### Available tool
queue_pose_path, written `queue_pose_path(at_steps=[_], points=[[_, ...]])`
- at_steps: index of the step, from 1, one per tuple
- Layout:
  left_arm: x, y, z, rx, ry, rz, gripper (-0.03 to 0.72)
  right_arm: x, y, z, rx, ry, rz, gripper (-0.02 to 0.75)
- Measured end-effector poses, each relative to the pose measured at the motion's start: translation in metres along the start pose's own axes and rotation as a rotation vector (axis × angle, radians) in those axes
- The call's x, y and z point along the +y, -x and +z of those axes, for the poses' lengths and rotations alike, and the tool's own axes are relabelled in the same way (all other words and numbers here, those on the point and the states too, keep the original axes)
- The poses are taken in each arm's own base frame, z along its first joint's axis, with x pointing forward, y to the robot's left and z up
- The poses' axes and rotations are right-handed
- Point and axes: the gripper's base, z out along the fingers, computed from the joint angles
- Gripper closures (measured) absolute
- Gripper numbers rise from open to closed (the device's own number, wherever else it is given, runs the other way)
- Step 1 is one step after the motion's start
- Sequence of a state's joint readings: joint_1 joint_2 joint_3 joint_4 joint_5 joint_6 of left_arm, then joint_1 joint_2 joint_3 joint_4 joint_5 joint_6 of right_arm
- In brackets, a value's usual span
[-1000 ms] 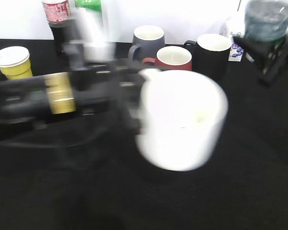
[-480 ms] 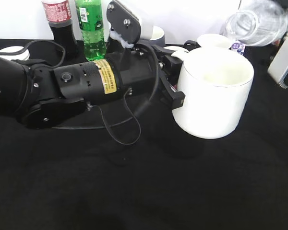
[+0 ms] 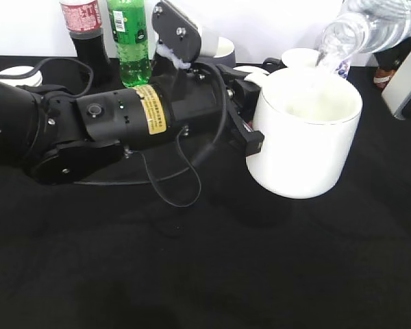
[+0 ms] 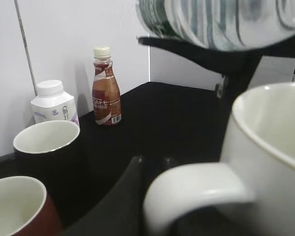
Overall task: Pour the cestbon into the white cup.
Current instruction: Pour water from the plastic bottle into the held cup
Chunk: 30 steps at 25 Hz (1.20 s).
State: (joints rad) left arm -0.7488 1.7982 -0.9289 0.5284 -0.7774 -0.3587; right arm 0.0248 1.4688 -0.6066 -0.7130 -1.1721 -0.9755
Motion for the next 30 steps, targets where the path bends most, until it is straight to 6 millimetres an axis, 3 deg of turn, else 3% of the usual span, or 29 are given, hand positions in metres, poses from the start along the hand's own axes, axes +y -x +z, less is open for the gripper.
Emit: queue_pose_path(at_steps=[14,30], points=[[0.0,-0.001,0.0,0.006,0.0,0.002,0.622,-0.003,-0.003,0.0,0.036,-0.03,-0.155,0.245],[0.0,-0.002,0.0,0.016,-0.002,0.009,0.623,-0.011,-0.005,0.003,0.043,-0.065,-0.208,0.245]])
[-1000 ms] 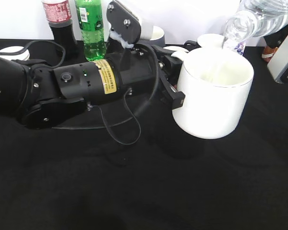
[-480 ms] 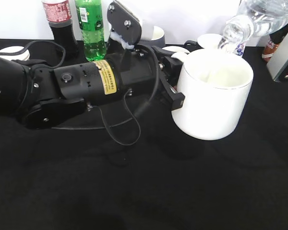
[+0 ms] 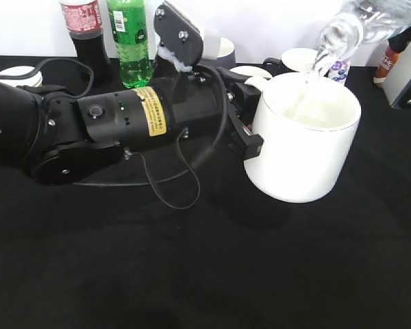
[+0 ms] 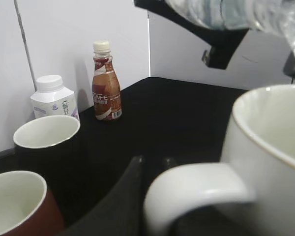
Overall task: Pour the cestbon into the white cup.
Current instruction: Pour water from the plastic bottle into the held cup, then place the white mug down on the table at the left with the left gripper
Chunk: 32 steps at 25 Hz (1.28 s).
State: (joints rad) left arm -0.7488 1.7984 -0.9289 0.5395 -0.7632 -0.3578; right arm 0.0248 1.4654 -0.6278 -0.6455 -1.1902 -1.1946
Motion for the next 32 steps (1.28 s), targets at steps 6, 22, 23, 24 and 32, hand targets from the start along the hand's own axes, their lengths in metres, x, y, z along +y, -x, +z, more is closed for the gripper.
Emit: queue_pose_path(at_steps=[6,22,23,24,32], points=[[0.002,0.002,-0.001,-0.029,0.002,-0.006,0.623,0.002,0.006,0.0,-0.053,0.041,0.727,0.245],[0.033,0.002,-0.011,-0.044,0.101,-0.028,0.623,0.006,0.006,0.0,0.007,0.102,1.625,0.245],[0.033,0.002,-0.011,-0.044,0.101,-0.027,0.623,0.006,0.006,0.0,0.007,0.102,1.625,0.245],[0.033,0.002,-0.011,-0.044,0.101,-0.027,0.623,0.006,0.006,0.0,0.007,0.102,1.625,0.245],[0.076,0.0,-0.031,-0.042,0.225,-0.034,0.623,0.017,-0.006,-0.002,0.205,0.088,1.651,0.245]])
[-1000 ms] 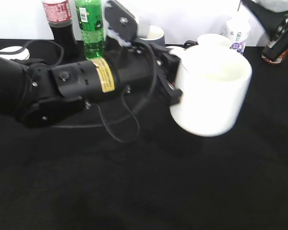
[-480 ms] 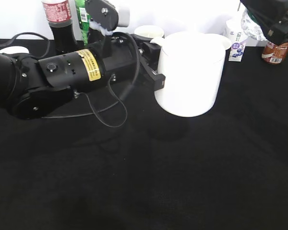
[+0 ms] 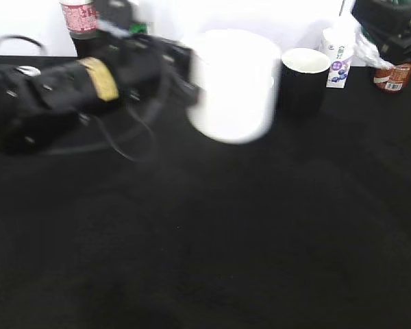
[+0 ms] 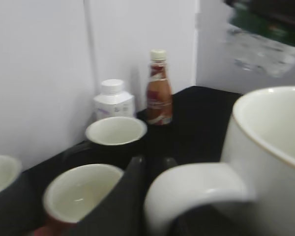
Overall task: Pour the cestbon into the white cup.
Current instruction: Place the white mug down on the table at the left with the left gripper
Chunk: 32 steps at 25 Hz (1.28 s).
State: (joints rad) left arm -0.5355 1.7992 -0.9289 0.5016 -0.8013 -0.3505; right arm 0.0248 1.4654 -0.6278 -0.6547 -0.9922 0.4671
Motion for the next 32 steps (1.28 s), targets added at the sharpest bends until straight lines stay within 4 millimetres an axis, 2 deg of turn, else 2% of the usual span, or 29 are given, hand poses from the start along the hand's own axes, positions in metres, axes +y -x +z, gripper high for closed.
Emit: queue_pose_path(at_steps=[3,5,8,10,13,16,18,21,24,28,30,32], points=[[0.031,0.016,-0.018,-0.031,0.095,0.017,0.623,-0.002,-0.001,0.0,0.012,-0.021,0.009,0.245],[0.052,0.032,-0.041,-0.054,0.18,0.032,0.623,-0.004,-0.001,0.0,0.006,-0.043,0.024,0.245],[0.076,0.027,-0.086,-0.026,0.309,0.015,0.623,-0.007,-0.001,0.0,-0.005,-0.077,0.05,0.245],[0.081,0.015,-0.099,0.0,0.347,0.02,0.623,-0.01,-0.007,0.002,0.019,-0.096,0.069,0.245],[0.09,-0.003,-0.092,-0.06,0.368,-0.007,0.623,-0.014,-0.023,0.005,0.068,-0.106,0.095,0.245],[0.102,-0.043,-0.082,-0.039,0.453,-0.053,0.623,-0.015,-0.029,0.007,0.086,-0.111,0.106,0.245],[0.109,-0.07,-0.065,-0.007,0.459,-0.055,0.623,-0.016,-0.029,0.007,0.086,-0.111,0.107,0.245],[0.129,-0.098,-0.039,0.013,0.479,-0.038,0.624,-0.016,-0.029,0.007,0.086,-0.111,0.107,0.245],[0.142,-0.11,-0.022,0.001,0.483,-0.015,0.624,-0.016,-0.029,0.007,0.086,-0.111,0.107,0.245],[0.132,-0.113,-0.015,0.019,0.453,-0.017,0.62,-0.016,-0.03,0.007,0.087,-0.111,0.107,0.245],[0.126,-0.115,-0.011,0.038,0.442,-0.034,0.575,-0.016,-0.03,0.007,0.087,-0.111,0.107,0.245],[0.124,-0.116,-0.013,0.036,0.448,-0.043,0.482,-0.016,-0.03,0.007,0.087,-0.111,0.107,0.245]])
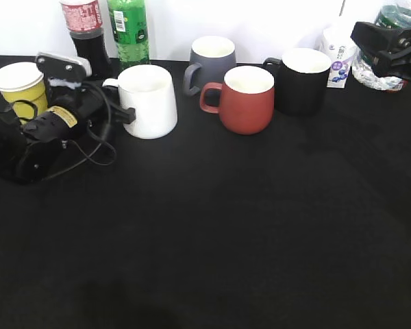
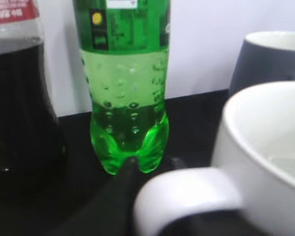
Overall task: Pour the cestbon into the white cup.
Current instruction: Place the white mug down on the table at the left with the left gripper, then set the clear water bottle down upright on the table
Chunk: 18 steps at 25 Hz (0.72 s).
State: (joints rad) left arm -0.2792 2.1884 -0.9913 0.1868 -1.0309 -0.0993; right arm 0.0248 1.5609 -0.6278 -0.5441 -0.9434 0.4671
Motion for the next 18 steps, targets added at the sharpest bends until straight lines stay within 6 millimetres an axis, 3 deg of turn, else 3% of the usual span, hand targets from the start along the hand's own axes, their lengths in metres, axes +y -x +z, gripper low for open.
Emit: queue_pose_path(at_steps=[3,5,8,10,12,14,18], points=[[0.0,-0.006,-0.009,0.004,0.017,-0.021,0.37,0.0,-0.001,0.0,0.007,-0.004,0.0,0.245],[-0.002,-0.01,-0.026,-0.005,0.02,-0.034,0.32,-0.005,-0.004,0.0,0.041,-0.051,0.019,0.245],[-0.009,-0.021,-0.057,0.031,0.001,-0.045,0.305,-0.015,-0.006,-0.001,0.052,-0.16,-0.04,0.245],[-0.014,-0.022,-0.079,0.077,-0.009,-0.049,0.304,-0.027,-0.022,0.003,0.08,-0.248,-0.045,0.245],[-0.018,-0.007,-0.105,0.079,-0.009,-0.049,0.304,-0.042,-0.054,0.011,0.08,-0.324,-0.046,0.245],[-0.023,0.025,-0.133,0.007,-0.012,-0.036,0.304,-0.059,-0.094,0.025,0.118,-0.381,-0.016,0.245],[-0.026,0.058,-0.15,-0.111,-0.024,-0.013,0.304,-0.071,-0.117,0.042,0.135,-0.384,-0.039,0.245]])
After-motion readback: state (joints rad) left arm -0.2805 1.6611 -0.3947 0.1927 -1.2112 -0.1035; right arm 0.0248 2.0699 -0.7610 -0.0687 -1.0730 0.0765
